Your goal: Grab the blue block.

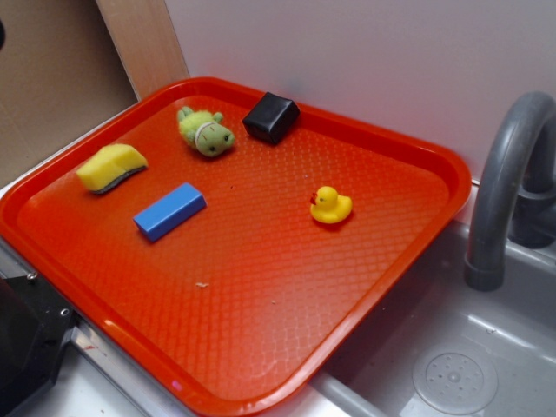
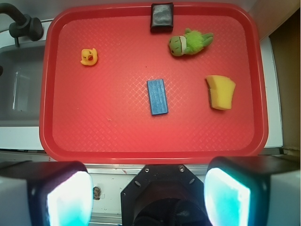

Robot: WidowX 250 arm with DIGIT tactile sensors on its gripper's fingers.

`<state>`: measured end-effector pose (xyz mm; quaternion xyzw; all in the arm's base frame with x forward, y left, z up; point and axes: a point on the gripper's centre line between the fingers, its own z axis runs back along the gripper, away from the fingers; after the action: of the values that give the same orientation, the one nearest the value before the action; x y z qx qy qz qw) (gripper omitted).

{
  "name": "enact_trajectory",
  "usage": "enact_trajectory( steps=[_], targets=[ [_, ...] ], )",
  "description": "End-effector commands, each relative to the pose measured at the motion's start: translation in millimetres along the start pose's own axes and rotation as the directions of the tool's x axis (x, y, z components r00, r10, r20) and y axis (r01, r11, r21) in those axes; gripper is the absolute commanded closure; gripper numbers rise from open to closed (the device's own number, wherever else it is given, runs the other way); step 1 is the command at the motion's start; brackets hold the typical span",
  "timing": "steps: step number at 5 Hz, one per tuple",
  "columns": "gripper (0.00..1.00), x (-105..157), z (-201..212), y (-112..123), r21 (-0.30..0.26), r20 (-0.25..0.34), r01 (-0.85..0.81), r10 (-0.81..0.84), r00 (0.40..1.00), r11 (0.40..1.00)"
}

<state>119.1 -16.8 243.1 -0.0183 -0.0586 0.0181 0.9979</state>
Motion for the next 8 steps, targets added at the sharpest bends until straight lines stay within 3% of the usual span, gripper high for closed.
enact_trajectory(
  steps=[1,2,3,4,6,7,8],
  targets=[
    [0.00,0.0,0.0,0.0,0.000,0.000,0.000,0.000,1.000,1.000],
    [0.00,46.7,-10.4,10.7,-0.015,0.015,-0.082,0.082,0.996,0.997],
    [0.00,69.4,-18.8,12.5,-0.032,0.032,-0.084,0.085,0.996,0.996],
    [0.00,64.6,-30.3,7.2,0.016,0.064,-0.061,0.060,0.996,0.998],
    [0.00,23.7,-125.0,19.1,0.091,-0.067,0.085,-0.079,0.995,0.992],
    [0.00,26.1,-142.5,19.0,0.090,-0.086,0.069,-0.061,0.994,0.994],
    [0.00,47.9,-155.3,11.3,0.051,-0.113,0.019,-0.013,0.993,0.999]
  ],
)
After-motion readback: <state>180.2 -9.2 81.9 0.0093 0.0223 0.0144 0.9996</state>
